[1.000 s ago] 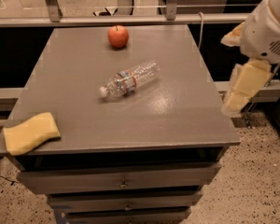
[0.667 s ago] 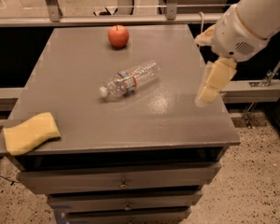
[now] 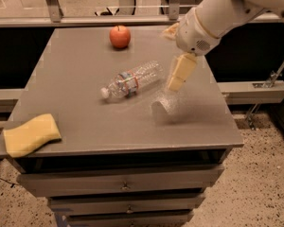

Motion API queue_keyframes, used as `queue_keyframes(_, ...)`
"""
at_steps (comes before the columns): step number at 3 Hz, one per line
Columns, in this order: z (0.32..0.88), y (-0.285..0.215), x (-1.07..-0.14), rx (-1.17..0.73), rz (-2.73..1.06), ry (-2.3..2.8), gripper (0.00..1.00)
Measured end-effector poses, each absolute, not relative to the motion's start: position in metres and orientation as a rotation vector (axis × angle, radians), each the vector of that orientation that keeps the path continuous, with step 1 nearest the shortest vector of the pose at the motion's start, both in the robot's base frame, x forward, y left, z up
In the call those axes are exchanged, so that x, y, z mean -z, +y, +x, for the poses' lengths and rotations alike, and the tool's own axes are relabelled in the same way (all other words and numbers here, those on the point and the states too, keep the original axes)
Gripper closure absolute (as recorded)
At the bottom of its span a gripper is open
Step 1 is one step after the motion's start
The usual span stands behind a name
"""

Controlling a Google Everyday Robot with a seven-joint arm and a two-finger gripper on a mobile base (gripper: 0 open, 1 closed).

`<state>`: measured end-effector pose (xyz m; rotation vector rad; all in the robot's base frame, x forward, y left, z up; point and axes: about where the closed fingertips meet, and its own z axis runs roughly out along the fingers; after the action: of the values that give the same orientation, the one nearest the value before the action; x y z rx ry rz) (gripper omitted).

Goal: Pick water bottle

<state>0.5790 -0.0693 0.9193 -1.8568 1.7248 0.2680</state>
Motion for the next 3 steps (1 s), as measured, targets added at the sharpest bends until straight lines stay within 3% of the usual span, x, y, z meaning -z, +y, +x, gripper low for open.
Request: queue_keyframes(3,0.609,-0.003,-0.877,-0.304,-1.998,1.599,0.00)
